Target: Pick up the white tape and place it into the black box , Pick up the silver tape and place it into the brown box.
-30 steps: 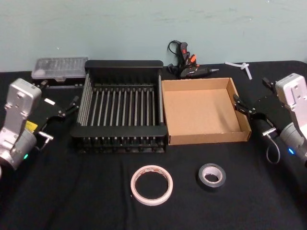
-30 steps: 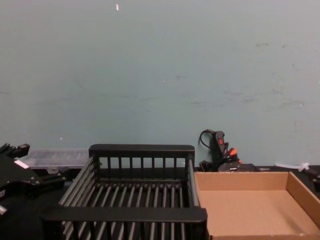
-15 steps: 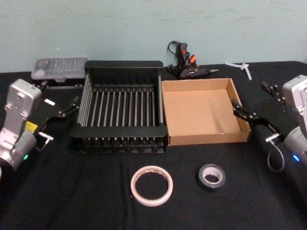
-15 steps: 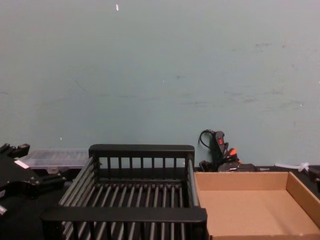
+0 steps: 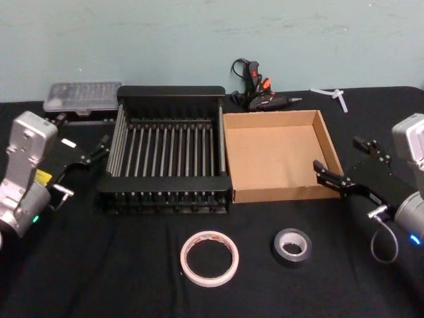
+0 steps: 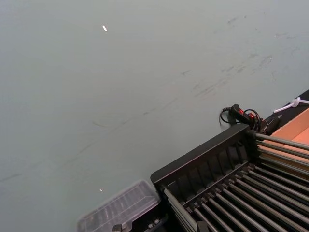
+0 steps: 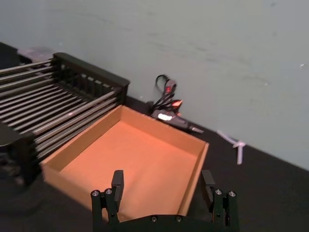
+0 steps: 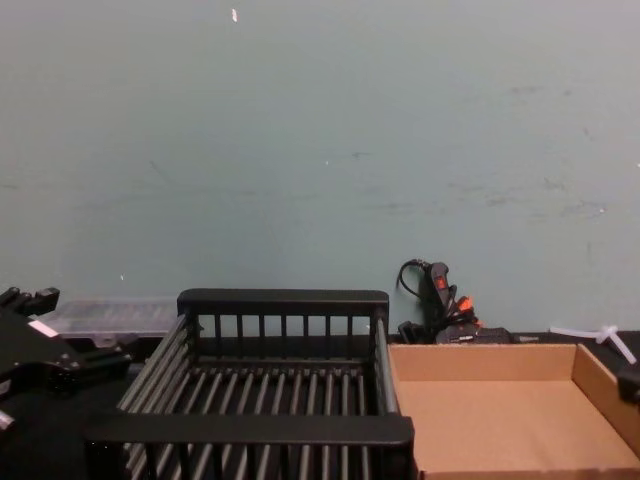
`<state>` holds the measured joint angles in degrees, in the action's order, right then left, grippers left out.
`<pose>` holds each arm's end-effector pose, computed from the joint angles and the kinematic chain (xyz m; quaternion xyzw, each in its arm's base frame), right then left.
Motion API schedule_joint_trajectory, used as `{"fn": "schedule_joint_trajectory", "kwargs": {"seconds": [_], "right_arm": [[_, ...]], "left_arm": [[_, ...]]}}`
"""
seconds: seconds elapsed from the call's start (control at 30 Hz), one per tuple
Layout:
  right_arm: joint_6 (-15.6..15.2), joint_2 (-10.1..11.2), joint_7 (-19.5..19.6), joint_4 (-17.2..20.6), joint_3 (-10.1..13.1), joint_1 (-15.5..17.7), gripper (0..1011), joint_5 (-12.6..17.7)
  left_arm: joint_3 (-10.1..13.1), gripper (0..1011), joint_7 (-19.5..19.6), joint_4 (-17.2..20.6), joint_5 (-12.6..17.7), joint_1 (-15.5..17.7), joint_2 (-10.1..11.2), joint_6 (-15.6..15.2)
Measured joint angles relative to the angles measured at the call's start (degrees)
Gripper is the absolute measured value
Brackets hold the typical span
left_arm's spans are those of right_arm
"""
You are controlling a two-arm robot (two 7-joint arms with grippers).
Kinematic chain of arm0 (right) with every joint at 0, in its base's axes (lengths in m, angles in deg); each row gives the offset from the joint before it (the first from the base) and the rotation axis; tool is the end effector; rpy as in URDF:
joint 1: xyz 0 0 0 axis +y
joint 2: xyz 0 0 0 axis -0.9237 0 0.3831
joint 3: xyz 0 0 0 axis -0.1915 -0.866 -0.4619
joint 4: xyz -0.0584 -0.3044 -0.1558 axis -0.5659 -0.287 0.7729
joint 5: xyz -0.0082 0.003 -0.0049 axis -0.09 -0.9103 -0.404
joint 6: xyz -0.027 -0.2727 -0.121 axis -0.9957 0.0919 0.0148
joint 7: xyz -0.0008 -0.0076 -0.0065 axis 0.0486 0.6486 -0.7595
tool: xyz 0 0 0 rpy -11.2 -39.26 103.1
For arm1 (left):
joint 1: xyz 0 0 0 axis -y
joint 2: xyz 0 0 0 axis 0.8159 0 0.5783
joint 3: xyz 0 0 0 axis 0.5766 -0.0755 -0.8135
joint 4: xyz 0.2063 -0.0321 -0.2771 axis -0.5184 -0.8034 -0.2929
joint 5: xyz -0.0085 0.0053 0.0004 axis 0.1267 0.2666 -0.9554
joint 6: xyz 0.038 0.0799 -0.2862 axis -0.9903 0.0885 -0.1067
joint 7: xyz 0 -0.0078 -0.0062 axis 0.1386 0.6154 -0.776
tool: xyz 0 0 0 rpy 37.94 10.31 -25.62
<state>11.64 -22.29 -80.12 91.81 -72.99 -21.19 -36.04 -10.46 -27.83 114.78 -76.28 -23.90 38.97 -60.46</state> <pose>0.2946 -0.1112 -0.3117 -0.1454 -0.0476 -0.5342 0.8314 0.3586 0.1175 -0.3464 0.1415 -0.1324 0.5799 0.7913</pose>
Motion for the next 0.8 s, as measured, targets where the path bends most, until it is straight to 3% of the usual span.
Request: {"fn": "schedule_joint_trajectory", "kwargs": {"seconds": [0.37,0.8], "right_arm": [[-8.5,0.4,-2.8,5.1,0.9,3.4,1002,2.3],[-18.0,0.4,-5.2,7.6,1.5,4.7,1002,3.8]], "left_arm": [[0.0,1001,0.0,0.0,0.0,0.0,0.0,0.0],[0.0,1001,0.0,0.0,0.0,0.0,0.0,0.0]]}}
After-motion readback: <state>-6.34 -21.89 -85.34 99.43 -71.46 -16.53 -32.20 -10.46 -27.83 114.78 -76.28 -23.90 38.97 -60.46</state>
